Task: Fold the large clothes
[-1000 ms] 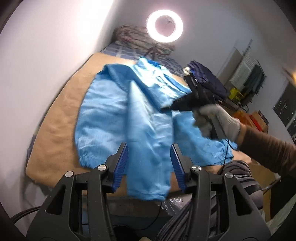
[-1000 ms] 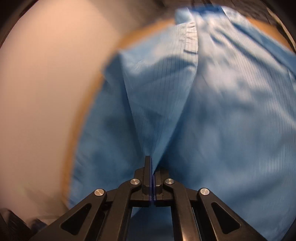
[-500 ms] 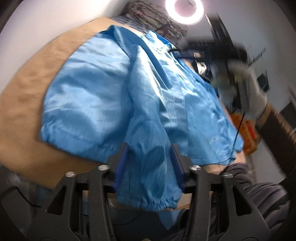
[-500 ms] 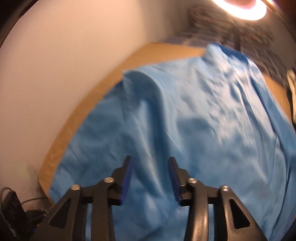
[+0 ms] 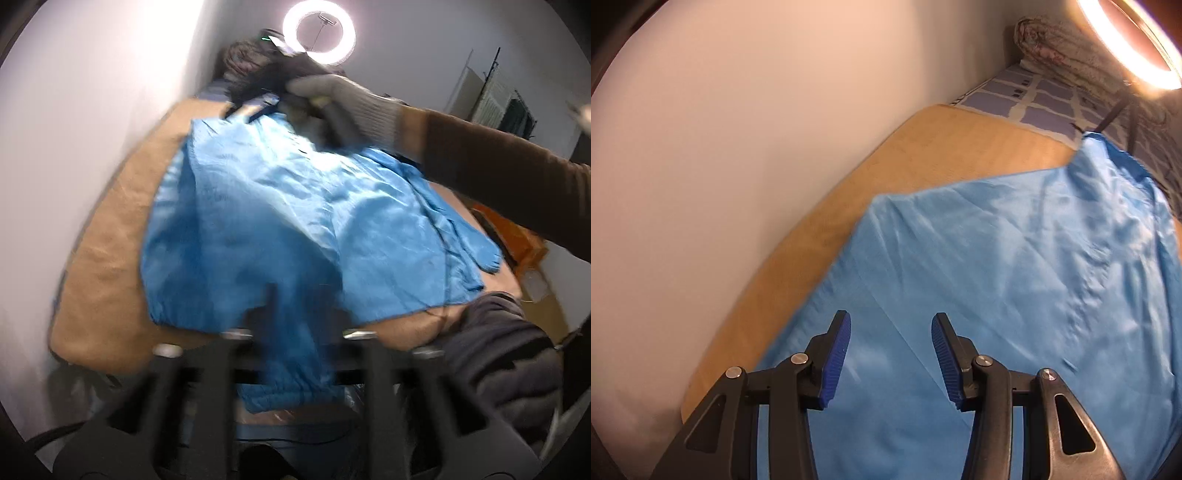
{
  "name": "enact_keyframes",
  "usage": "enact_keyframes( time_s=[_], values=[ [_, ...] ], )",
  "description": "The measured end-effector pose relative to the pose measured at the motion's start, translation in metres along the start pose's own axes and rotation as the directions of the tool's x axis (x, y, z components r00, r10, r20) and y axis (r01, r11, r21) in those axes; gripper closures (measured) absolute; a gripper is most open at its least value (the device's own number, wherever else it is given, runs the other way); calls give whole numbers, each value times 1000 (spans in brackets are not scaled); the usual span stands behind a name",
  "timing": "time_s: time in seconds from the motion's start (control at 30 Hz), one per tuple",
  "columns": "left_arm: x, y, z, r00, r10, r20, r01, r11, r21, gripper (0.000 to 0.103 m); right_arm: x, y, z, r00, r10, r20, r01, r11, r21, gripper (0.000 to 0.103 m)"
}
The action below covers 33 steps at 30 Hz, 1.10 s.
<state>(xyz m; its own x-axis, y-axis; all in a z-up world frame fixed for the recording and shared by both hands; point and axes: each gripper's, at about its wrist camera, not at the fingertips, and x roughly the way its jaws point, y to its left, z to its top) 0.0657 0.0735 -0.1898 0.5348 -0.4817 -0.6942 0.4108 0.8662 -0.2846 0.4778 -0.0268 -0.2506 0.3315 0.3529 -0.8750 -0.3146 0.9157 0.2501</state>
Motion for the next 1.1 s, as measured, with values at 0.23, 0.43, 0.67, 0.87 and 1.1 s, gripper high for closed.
enact_keyframes(
  time_s=[0.23,0.43,0.67,0.87,1.1],
  values=[
    [13,44,-29,996,72,-56,-82,977,-197,38,57,38,11,997,-21,-81,14,997,-81,55],
    [51,71,-50,988,-13,-154,-39,944,-326,75,80,45,16,992,-79,-103,72,995,-72,55],
    [55,77,-57,994,-13,-108,-30,923,-384,102,87,33,39,991,-100,-91,100,995,4,58],
    [36,76,-52,998,21,-60,-41,933,-356,103,109,36,47,986,-127,-109,126,992,-23,101],
    [17,79,-41,993,119,-25,-120,937,-328,103,106,40,53,992,-110,-69,109,994,-22,103]
  ],
)
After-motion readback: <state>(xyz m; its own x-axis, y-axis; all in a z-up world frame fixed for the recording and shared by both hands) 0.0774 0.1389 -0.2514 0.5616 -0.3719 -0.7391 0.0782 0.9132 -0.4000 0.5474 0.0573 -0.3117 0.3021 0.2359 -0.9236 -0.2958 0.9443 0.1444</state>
